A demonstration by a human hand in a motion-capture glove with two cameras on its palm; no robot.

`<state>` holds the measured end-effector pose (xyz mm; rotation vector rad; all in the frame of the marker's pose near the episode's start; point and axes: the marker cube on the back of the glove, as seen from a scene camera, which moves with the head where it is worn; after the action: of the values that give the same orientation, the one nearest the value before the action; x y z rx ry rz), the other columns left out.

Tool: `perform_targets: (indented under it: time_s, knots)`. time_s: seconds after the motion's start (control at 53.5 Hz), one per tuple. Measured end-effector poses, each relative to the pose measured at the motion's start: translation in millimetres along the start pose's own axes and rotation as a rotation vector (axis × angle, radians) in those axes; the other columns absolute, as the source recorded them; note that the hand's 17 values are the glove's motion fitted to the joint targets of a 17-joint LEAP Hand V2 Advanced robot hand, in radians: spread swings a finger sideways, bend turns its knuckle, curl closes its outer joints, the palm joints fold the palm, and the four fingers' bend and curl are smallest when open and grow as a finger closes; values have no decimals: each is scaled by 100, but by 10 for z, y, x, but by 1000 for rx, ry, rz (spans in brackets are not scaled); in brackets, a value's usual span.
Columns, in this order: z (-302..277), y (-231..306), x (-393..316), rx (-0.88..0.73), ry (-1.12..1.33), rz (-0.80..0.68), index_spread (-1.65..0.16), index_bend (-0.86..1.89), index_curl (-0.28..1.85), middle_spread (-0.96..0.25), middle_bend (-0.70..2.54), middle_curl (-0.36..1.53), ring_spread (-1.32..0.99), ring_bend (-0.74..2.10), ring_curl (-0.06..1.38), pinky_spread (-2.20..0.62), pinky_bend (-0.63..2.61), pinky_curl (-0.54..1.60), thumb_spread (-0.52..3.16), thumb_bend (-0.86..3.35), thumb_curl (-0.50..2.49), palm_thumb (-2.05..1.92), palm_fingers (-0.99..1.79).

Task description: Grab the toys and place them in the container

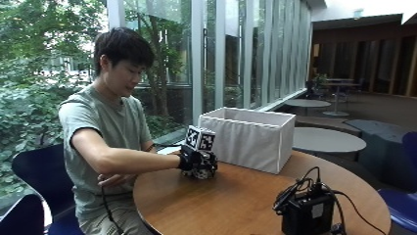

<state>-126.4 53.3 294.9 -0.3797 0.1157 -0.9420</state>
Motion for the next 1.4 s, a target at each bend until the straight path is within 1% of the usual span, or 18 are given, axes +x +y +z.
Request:
perform_targets:
  time_s: [0.093,0.168,0.187,0.28,0.336,0.355,0.374,0.411,0.542,0.673,0.71,0.766,0.804,0.897,0.972,1.065,1.271,1.402]
  knots:
    - [13,-109,-23,119,-12,15,-29,36,47,-21,13,29,-8,35,27,-6,84,36,126,6,43,23,37]
    - [-3,-217,-45,221,-57,44,-28,41,52,-21,5,25,-15,61,36,-12,91,39,124,12,48,36,48]
    - [-9,-251,-61,243,-74,52,-28,36,51,-23,36,33,-17,60,35,-14,83,36,122,13,49,40,64]
    - [-53,-393,-109,298,-132,115,-28,41,57,-25,43,37,-24,75,41,-18,81,37,113,15,56,50,78]
    - [-90,-408,-100,291,-143,139,-28,53,63,-27,54,42,-27,78,44,-20,82,39,105,15,60,53,91]
    - [-106,-403,-97,283,-147,144,-28,48,62,-27,50,41,-28,79,44,-21,81,38,105,15,60,53,79]
    - [-126,-394,-91,273,-151,152,-28,59,68,-27,58,45,-29,80,46,-21,83,41,101,15,62,54,91]
    - [-173,-371,-82,254,-155,168,-28,63,70,-28,63,48,-31,80,47,-22,82,41,97,14,64,55,93]
    - [-522,-441,-343,231,-167,177,-28,76,82,-29,77,57,-36,83,52,-26,87,45,84,13,72,57,90]
    - [-1147,-202,-150,235,-104,253,-27,84,90,-30,88,64,-40,87,56,-28,91,49,73,11,78,58,83]
    - [-1345,-129,-45,243,-60,305,-27,86,92,-30,89,66,-41,89,58,-28,92,50,71,10,80,57,81]
    - [-1699,-61,128,287,-56,479,-27,89,94,-30,92,68,-43,90,59,-29,94,52,68,9,82,58,79]
    - [-1923,-71,140,327,-65,548,-27,89,95,-29,93,70,-43,92,61,-29,96,53,66,9,84,58,77]
    - [-2491,8,420,390,108,701,-27,93,99,-29,97,73,-45,94,64,-30,98,55,61,7,87,57,73]
    - [-2891,-116,353,488,-50,675,-26,95,101,-28,99,76,-46,96,66,-30,101,57,59,7,90,57,70]
    - [-3081,-183,311,456,178,430,-26,98,102,-28,101,79,-46,98,68,-30,103,59,56,5,93,57,67]
    - [-3512,-823,-31,469,228,415,-25,103,105,-27,105,84,-47,101,73,-30,107,62,52,3,100,58,63]
    - [-3579,-1407,-448,459,122,365,-24,106,106,-26,107,86,-47,103,76,-30,108,63,50,1,103,57,61]
